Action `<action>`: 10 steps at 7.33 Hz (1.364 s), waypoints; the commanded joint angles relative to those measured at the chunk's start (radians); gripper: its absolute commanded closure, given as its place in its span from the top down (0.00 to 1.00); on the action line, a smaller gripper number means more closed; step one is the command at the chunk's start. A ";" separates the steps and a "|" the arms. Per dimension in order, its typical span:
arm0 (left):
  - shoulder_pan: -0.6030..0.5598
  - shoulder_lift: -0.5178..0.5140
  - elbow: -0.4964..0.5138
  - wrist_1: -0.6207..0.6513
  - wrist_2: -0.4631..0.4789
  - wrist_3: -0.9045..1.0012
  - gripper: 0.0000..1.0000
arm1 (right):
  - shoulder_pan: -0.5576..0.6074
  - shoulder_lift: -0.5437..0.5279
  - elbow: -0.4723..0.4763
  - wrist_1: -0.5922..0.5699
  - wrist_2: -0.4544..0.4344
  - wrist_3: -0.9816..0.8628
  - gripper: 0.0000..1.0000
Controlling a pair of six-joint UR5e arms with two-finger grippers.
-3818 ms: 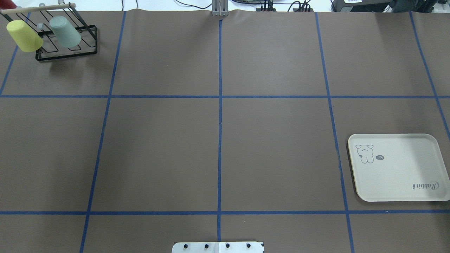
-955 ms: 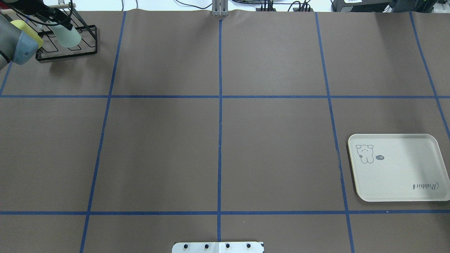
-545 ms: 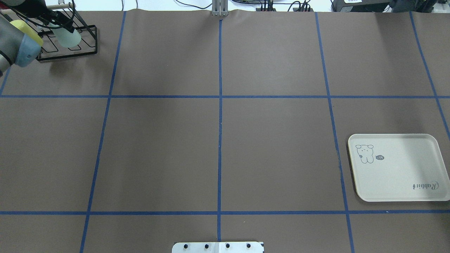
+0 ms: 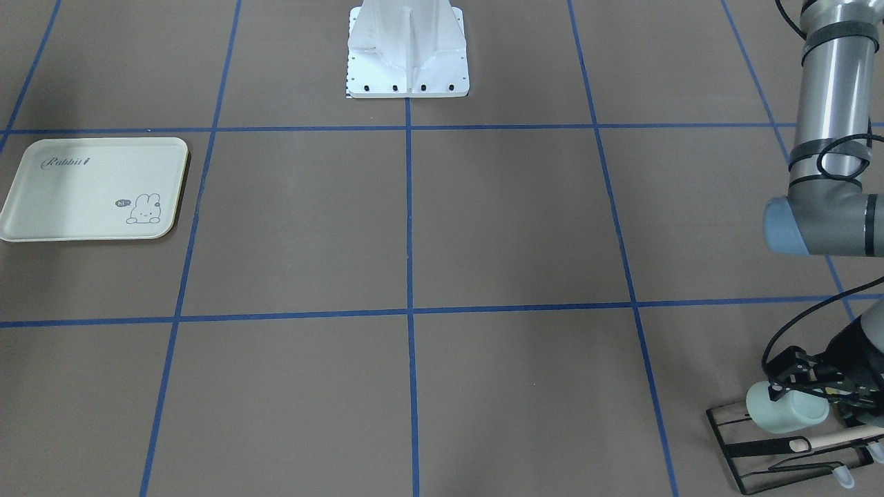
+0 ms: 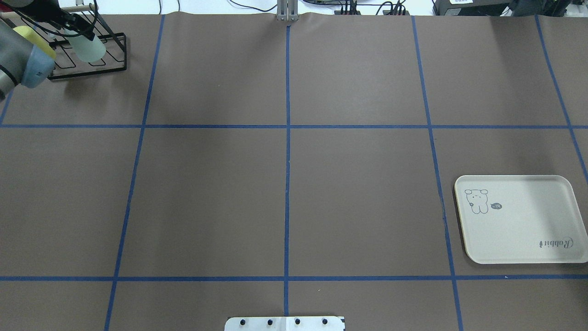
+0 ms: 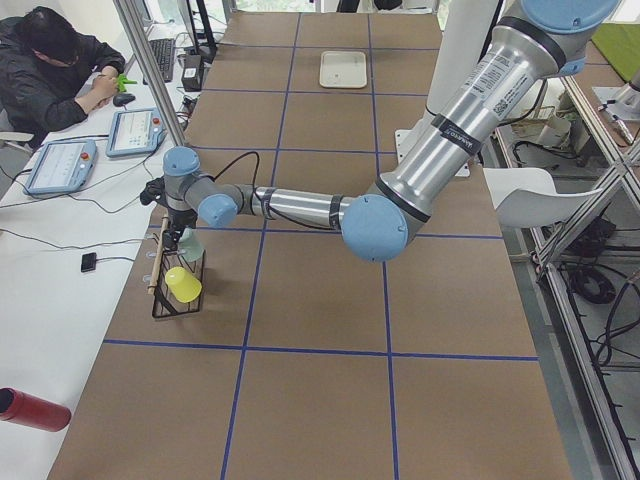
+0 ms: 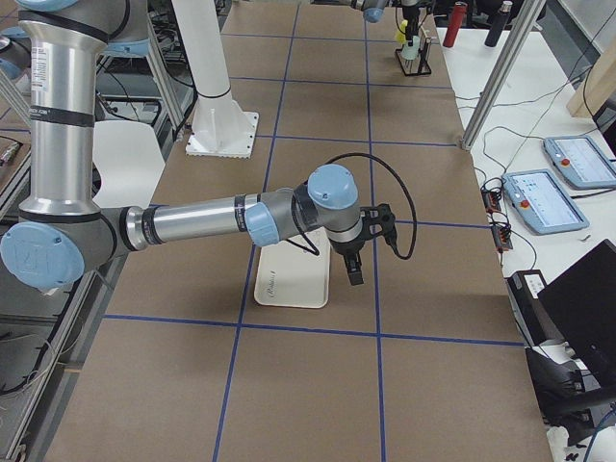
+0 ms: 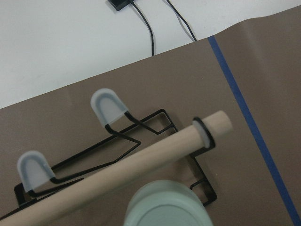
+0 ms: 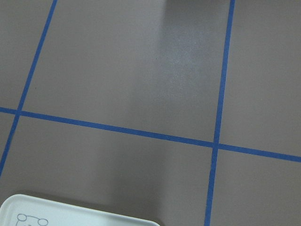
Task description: Left arm grabs green cup and hands to right arm on tray
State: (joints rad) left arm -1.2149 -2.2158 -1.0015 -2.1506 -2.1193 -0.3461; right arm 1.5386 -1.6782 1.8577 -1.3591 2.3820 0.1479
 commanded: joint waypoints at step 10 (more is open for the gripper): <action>0.011 0.008 -0.006 -0.014 0.004 -0.002 0.56 | 0.000 0.000 0.000 0.000 0.000 0.001 1.00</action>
State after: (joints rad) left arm -1.2049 -2.2102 -1.0076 -2.1610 -2.1153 -0.3482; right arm 1.5386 -1.6782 1.8576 -1.3591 2.3823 0.1488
